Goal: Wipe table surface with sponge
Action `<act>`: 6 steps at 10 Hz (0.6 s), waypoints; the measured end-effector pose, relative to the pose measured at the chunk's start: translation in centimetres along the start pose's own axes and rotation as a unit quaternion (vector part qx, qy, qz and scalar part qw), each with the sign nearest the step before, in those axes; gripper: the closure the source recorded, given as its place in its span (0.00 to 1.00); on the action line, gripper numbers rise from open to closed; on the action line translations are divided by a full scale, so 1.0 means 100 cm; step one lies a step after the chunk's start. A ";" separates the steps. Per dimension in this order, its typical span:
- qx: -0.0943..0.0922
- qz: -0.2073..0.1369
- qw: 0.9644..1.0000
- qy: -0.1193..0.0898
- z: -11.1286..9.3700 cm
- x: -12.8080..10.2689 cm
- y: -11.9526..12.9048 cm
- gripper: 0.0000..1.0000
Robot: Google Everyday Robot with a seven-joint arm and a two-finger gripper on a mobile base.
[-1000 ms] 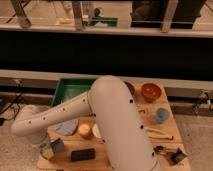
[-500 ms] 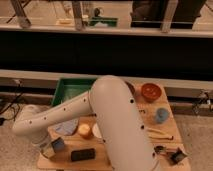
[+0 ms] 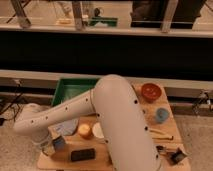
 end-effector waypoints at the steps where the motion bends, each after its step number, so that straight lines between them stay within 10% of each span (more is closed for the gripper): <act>1: 0.001 0.001 1.000 -0.001 0.000 0.000 0.000 1.00; 6: -0.003 0.004 1.000 -0.007 0.000 0.002 -0.002 0.97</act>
